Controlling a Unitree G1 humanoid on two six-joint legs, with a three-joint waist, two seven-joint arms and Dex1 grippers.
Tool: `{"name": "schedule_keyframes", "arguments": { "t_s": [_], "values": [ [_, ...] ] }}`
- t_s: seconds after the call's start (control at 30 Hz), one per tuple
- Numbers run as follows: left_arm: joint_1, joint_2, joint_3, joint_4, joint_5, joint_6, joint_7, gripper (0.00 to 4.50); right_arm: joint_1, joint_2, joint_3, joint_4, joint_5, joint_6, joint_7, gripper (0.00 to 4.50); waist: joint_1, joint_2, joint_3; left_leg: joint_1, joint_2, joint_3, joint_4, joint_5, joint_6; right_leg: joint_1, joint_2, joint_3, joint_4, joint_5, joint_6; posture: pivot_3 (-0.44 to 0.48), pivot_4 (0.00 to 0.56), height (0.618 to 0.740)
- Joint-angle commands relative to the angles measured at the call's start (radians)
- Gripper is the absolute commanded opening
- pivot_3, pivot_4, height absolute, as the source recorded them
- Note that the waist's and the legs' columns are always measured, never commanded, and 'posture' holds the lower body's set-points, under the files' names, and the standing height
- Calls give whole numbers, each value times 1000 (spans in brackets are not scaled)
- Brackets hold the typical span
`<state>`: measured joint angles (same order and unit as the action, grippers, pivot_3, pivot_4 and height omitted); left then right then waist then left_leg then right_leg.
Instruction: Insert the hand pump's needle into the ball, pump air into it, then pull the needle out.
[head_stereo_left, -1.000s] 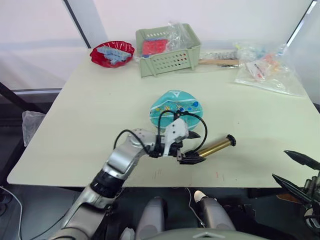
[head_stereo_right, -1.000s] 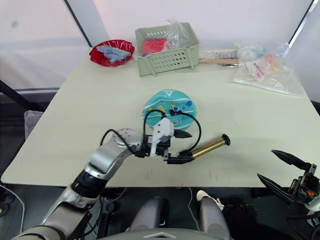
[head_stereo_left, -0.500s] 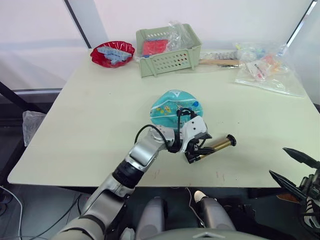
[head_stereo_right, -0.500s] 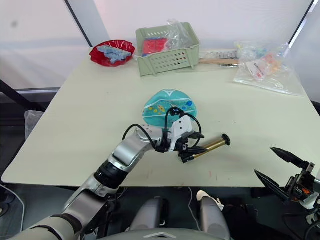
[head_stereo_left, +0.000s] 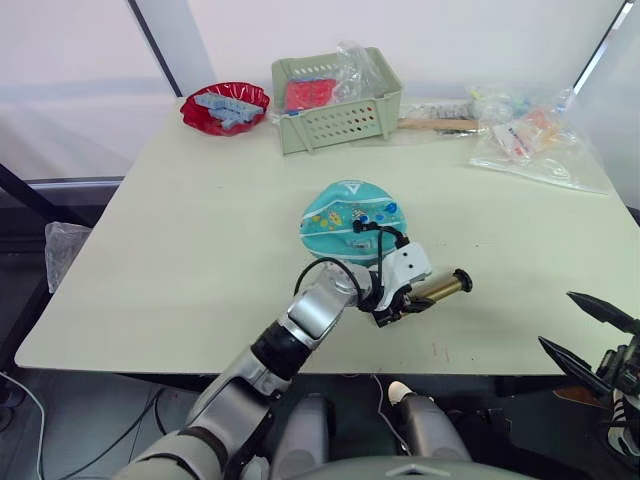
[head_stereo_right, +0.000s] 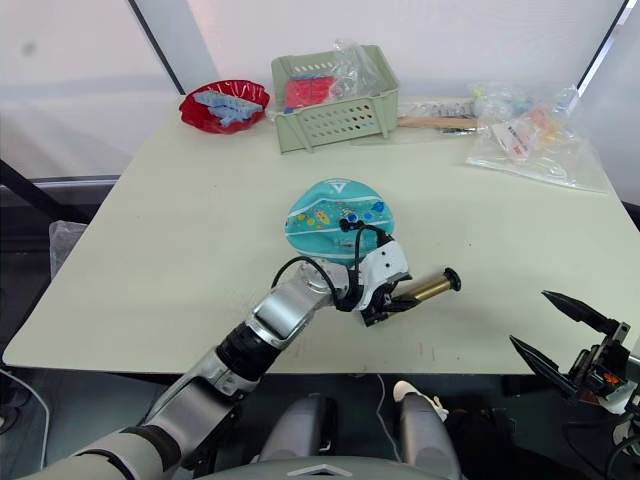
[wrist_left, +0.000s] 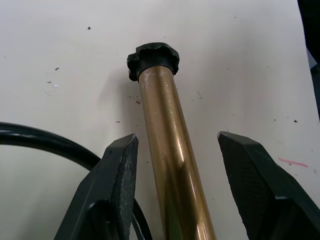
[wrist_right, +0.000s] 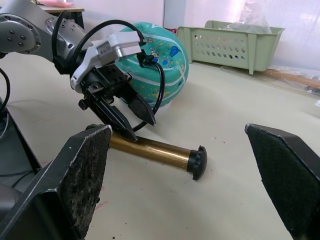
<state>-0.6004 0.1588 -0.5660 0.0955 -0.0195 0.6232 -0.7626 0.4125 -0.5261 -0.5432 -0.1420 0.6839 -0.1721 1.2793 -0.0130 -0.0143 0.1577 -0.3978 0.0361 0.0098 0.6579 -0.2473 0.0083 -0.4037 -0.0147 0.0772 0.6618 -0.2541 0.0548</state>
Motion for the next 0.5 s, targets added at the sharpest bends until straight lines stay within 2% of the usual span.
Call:
{"name": "schedule_keyframes", "arguments": {
  "t_s": [0.03, 0.5],
  "values": [
    [-29, -31, -19, 28, 30, -39, 12, 2718, -3, 1, -1, -16, 11, -16, -5, 4500, 0, 0, 0, 0, 0, 0, 0, 0, 0, 0, 0, 0, 0, 0, 0, 0, 150, 736],
    [-35, -100, -97, 147, 129, -45, 38, 2718, 21, -12, 3, -25, 7, -14, -1, 4500, 0, 0, 0, 0, 0, 0, 0, 0, 0, 0, 0, 0, 0, 0, 0, 0, 150, 736]
  ]
}}
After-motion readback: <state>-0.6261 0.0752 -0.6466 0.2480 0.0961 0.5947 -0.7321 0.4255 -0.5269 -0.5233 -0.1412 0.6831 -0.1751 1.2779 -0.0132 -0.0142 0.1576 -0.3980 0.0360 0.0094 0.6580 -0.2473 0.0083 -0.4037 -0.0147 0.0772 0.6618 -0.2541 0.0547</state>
